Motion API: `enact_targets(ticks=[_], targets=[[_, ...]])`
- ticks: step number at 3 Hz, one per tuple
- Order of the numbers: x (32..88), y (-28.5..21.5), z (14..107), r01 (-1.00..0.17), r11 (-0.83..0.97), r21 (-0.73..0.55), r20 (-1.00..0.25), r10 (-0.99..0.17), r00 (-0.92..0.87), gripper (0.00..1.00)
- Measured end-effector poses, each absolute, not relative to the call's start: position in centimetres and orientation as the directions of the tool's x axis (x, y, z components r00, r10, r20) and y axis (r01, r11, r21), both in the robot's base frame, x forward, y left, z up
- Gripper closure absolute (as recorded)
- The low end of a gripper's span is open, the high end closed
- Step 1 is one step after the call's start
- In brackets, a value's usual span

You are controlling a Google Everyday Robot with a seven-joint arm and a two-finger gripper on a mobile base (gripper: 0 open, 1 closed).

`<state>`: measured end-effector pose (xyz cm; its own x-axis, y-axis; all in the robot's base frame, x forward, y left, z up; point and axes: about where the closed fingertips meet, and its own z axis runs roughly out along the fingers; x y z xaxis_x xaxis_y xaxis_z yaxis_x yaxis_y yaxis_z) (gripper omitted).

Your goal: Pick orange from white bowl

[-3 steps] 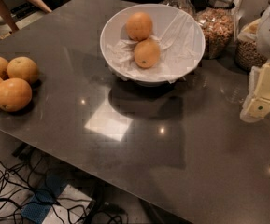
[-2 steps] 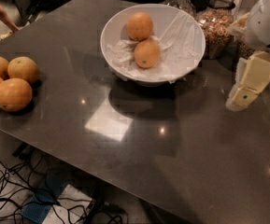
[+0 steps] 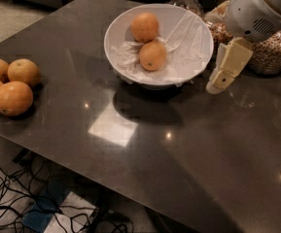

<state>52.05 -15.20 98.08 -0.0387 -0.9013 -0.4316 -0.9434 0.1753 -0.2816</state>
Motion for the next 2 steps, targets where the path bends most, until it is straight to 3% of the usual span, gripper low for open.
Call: enact_targets(ticks=[2], targets=[[53.5, -14.5, 97.4, -0.927, 0.211, -0.311, -0.472, -0.881, -0.042, 0.00]])
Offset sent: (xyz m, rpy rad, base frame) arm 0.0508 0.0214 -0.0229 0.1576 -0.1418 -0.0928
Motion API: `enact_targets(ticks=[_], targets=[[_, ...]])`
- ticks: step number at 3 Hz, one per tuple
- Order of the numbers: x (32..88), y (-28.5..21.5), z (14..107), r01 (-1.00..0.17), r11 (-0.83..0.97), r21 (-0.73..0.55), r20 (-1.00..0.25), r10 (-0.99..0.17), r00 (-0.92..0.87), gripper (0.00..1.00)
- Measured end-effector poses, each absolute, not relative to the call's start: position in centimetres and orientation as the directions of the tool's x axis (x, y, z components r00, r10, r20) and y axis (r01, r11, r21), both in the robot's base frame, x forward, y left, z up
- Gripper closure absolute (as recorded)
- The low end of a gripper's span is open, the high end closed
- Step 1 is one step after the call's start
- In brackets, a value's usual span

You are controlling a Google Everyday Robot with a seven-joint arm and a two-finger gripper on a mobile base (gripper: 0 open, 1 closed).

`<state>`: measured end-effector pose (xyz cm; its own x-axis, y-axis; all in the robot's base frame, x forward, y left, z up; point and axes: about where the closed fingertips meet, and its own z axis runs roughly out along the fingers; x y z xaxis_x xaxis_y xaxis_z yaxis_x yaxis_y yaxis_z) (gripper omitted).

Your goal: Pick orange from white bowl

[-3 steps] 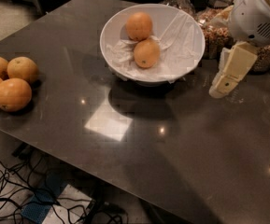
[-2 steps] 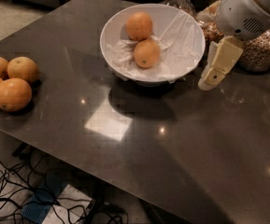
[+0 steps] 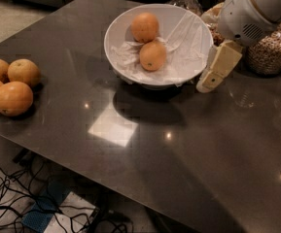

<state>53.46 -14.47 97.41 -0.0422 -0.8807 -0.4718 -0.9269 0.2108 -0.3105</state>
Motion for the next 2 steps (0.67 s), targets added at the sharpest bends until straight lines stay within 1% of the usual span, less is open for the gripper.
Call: enact_targets(ticks=[2], targets=[[60.5, -11.3, 96.1, -0.859, 0.375, -0.349, -0.641, -0.764, -0.073, 0.00]])
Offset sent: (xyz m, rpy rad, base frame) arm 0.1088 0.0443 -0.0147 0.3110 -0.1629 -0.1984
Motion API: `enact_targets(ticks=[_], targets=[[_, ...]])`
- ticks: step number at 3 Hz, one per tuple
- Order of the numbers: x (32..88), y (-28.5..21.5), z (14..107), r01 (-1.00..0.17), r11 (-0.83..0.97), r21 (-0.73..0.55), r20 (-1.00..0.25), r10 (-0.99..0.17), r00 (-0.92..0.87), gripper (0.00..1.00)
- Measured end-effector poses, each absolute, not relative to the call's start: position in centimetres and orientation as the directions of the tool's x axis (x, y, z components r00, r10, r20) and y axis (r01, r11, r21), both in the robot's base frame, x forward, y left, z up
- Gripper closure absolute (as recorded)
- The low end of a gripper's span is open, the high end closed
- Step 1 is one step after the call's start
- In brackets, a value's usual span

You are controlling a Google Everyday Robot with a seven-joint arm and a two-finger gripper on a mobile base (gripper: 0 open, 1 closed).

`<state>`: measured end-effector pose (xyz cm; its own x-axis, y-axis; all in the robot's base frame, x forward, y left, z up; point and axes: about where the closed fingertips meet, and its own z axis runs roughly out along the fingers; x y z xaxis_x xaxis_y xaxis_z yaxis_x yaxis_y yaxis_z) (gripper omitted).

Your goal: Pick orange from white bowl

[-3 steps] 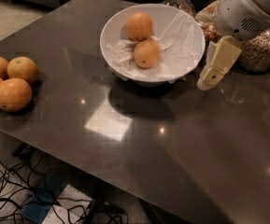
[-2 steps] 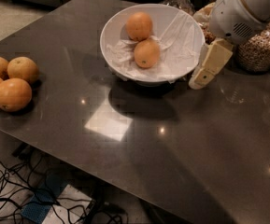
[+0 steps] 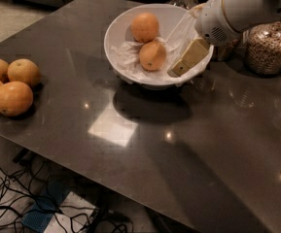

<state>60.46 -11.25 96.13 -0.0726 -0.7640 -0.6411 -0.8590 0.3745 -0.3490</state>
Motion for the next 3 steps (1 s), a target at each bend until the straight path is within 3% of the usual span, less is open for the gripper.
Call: enact_targets(ticks=[3], targets=[[63.2, -8.7, 96.3, -0.842, 0.430, -0.326, -0.726, -0.684, -0.068, 0.00]])
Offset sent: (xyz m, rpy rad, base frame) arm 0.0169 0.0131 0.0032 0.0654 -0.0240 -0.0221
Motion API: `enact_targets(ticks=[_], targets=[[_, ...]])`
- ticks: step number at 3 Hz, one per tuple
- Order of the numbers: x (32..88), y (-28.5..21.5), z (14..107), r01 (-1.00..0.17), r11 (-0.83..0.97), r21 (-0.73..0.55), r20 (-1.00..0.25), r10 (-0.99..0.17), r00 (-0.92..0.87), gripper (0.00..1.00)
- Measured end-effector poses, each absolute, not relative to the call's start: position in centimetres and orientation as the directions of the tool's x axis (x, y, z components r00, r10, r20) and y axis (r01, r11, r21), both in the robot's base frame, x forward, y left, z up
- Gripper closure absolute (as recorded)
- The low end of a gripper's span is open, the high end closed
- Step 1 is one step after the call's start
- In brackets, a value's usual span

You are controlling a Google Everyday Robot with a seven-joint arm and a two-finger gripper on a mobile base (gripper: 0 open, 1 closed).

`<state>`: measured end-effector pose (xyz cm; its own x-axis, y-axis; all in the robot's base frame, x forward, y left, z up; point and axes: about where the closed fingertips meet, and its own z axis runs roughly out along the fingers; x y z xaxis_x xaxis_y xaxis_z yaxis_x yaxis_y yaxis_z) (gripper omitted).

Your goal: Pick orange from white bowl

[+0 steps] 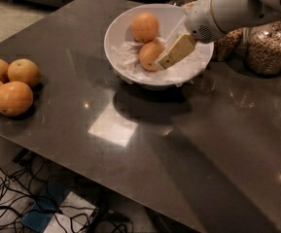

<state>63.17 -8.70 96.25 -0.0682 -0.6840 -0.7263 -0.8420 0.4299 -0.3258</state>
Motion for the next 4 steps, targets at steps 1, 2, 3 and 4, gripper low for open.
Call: enact_targets(ticks=[1, 2, 3, 4], targets=[[65.1, -7.0, 96.1, -0.828, 0.481, -0.290, -0.778, -0.622, -0.088, 0.00], [65.1, -7.0, 96.1, -0.828, 0.481, -0.290, -0.778, -0.622, -0.088, 0.00], [65.6, -6.1, 95.9, -0.817, 0.511, -0.265, -0.801, -0.588, -0.108, 0.00], [66.5, -4.9, 96.0, -0.801, 0.548, -0.241, -0.835, -0.538, -0.117, 0.00]])
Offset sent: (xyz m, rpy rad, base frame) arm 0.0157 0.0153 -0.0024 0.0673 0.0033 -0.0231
